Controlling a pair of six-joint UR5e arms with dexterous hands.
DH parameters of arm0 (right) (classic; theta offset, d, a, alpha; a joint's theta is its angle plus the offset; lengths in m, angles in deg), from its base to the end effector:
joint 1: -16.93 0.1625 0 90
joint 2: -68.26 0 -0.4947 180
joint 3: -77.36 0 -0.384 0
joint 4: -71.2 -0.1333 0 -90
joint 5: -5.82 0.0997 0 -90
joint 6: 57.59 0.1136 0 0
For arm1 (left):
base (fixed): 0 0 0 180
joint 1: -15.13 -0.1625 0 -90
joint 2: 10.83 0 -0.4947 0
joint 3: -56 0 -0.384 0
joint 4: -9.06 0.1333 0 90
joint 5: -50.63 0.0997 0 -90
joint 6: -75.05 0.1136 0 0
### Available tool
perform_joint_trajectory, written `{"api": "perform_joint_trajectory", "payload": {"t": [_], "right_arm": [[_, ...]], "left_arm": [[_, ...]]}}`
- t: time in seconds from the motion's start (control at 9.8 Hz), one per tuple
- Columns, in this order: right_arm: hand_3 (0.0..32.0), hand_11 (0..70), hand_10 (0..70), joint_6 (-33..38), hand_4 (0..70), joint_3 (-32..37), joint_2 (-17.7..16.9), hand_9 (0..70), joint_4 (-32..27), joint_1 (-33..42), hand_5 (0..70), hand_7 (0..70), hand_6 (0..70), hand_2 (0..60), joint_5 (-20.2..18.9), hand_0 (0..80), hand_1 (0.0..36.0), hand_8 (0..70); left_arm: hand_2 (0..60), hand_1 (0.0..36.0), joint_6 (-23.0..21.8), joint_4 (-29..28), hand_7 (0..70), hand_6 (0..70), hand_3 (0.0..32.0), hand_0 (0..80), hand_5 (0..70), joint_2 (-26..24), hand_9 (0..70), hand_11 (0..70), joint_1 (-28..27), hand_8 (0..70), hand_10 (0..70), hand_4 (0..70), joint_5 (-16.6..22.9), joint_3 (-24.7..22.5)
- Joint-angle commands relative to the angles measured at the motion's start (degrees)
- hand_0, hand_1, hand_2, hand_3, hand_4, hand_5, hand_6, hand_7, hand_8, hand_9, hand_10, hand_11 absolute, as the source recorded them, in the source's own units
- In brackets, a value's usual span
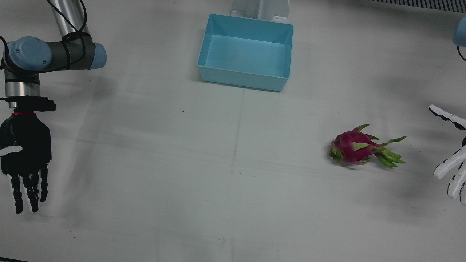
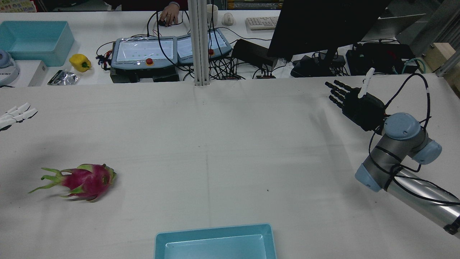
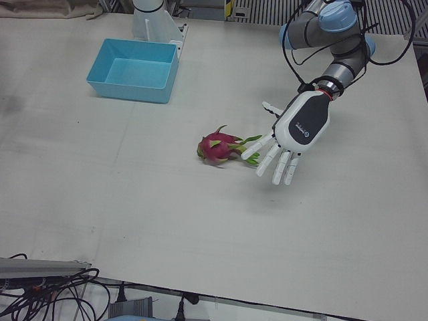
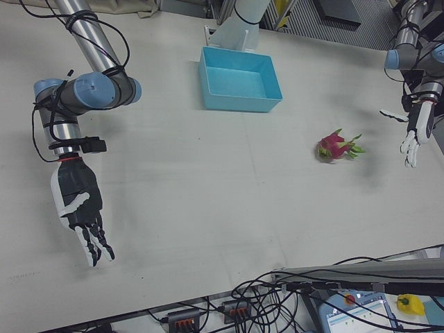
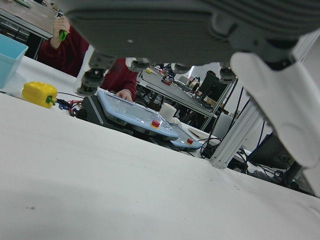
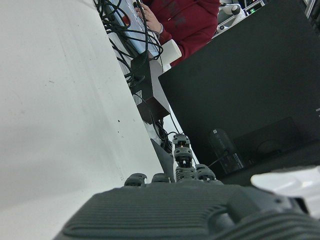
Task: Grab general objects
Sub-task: 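Move the left hand in toward the pink dragon fruit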
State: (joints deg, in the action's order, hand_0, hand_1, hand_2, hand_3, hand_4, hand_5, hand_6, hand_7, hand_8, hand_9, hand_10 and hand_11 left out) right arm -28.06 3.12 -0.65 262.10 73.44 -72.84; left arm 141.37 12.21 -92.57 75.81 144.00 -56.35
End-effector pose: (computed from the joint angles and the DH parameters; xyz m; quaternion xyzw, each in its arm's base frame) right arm -0.2352 -0.6376 0.6984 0.2871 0.6083 -0.7389 0.0409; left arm 0.1010 -0.4384 0.6350 0.2269 0.7371 -0.4104 0.4867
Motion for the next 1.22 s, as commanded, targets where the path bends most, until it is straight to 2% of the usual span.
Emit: {"api": "perform_joint_trajectory", "payload": {"t": [0.0,0.1,0.2,0.31,0.41,0.61,0.71,0.92,1.12], "right_arm": [[0.0,0.0,0.0,0.0,0.0,0.0,0.0,0.0,0.0,0.0,0.0,0.0,0.0,0.0,0.0,0.0,0.0,0.0],[0.0,0.0,0.0,0.0,0.0,0.0,0.0,0.0,0.0,0.0,0.0,0.0,0.0,0.0,0.0,0.0,0.0,0.0],[0.0,0.0,0.0,0.0,0.0,0.0,0.0,0.0,0.0,0.0,0.0,0.0,0.0,0.0,0.0,0.0,0.0,0.0],[0.0,0.0,0.0,0.0,0.0,0.0,0.0,0.0,0.0,0.0,0.0,0.0,0.0,0.0,0.0,0.0,0.0,0.0],[0.0,0.0,0.0,0.0,0.0,0.0,0.0,0.0,0.0,0.0,0.0,0.0,0.0,0.0,0.0,0.0,0.0,0.0],[0.0,0.0,0.0,0.0,0.0,0.0,0.0,0.0,0.0,0.0,0.0,0.0,0.0,0.0,0.0,0.0,0.0,0.0],[0.0,0.0,0.0,0.0,0.0,0.0,0.0,0.0,0.0,0.0,0.0,0.0,0.0,0.0,0.0,0.0,0.0,0.0],[0.0,0.0,0.0,0.0,0.0,0.0,0.0,0.0,0.0,0.0,0.0,0.0,0.0,0.0,0.0,0.0,0.0,0.0],[0.0,0.0,0.0,0.0,0.0,0.0,0.0,0.0,0.0,0.0,0.0,0.0,0.0,0.0,0.0,0.0,0.0,0.0]], "left_arm": [[0.0,7.0,2.6,4.8,0.0,0.0,32.0,47.0,0.0,-1.0,0.0,0.0,-0.3,0.0,0.0,0.0,1.6,-0.8],[0.0,7.1,4.8,6.8,0.0,0.0,32.0,46.6,0.0,-1.0,0.0,0.0,-0.5,0.0,0.0,0.0,1.6,-0.9],[0.0,5.0,5.7,8.0,0.0,0.0,32.0,46.7,0.0,-1.0,0.0,0.0,-0.5,0.0,0.0,0.0,1.8,-0.9],[0.0,4.6,5.8,8.8,0.0,0.0,32.0,46.8,0.0,-1.0,0.0,0.0,-0.4,0.0,0.0,0.0,3.6,-0.9],[0.0,5.9,5.7,10.4,0.0,0.0,32.0,46.8,0.0,-1.1,0.0,0.0,-0.4,0.0,0.0,0.0,4.4,-1.0],[0.0,5.4,5.7,12.4,0.0,0.0,32.0,46.6,0.0,-1.1,0.0,0.0,-0.5,0.0,0.0,0.0,4.5,-0.9],[0.0,5.8,5.8,12.4,0.0,0.0,32.0,46.4,0.0,-1.1,0.0,0.0,-0.6,0.0,0.0,0.0,4.5,-0.7],[0.0,9.2,6.0,12.9,0.0,0.0,32.0,46.7,0.0,-1.1,0.0,0.0,-2.5,0.0,0.0,0.0,4.4,-0.4],[0.8,10.8,6.4,12.5,0.0,0.0,32.0,46.4,0.0,-1.1,0.0,0.0,-3.2,0.0,0.0,0.0,4.1,-0.9]]}}
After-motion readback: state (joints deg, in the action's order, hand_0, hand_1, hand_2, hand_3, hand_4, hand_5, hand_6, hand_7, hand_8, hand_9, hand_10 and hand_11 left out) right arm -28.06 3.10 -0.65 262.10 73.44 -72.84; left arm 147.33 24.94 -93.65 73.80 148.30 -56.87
